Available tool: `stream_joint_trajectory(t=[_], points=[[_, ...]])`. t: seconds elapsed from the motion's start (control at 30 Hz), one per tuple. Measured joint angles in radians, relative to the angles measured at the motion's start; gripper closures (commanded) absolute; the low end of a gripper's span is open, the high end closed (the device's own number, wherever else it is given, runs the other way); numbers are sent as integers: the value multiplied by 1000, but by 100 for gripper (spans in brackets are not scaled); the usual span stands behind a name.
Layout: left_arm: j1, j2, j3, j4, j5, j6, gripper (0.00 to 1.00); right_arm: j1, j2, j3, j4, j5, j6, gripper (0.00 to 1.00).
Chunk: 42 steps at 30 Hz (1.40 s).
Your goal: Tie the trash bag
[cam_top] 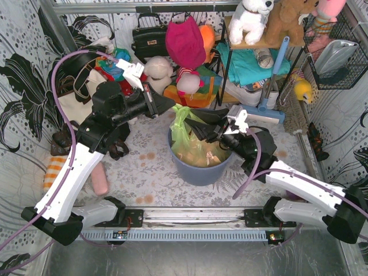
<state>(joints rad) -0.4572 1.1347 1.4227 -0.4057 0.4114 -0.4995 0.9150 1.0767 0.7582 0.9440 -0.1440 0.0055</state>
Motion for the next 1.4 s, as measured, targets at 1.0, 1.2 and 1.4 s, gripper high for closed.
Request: stream_joint_trajectory(t=[1.0,1.2,1.4], points=[[0,34,51,55,143,-4,100,1,-5,269,-484,-222,-484,92],[0,63,122,71,138,-1,100,1,-46,268,-486,-253,-473,100],[-1,87,142,78,116,12,100,1,-133,238,-570,-308,-439,100]])
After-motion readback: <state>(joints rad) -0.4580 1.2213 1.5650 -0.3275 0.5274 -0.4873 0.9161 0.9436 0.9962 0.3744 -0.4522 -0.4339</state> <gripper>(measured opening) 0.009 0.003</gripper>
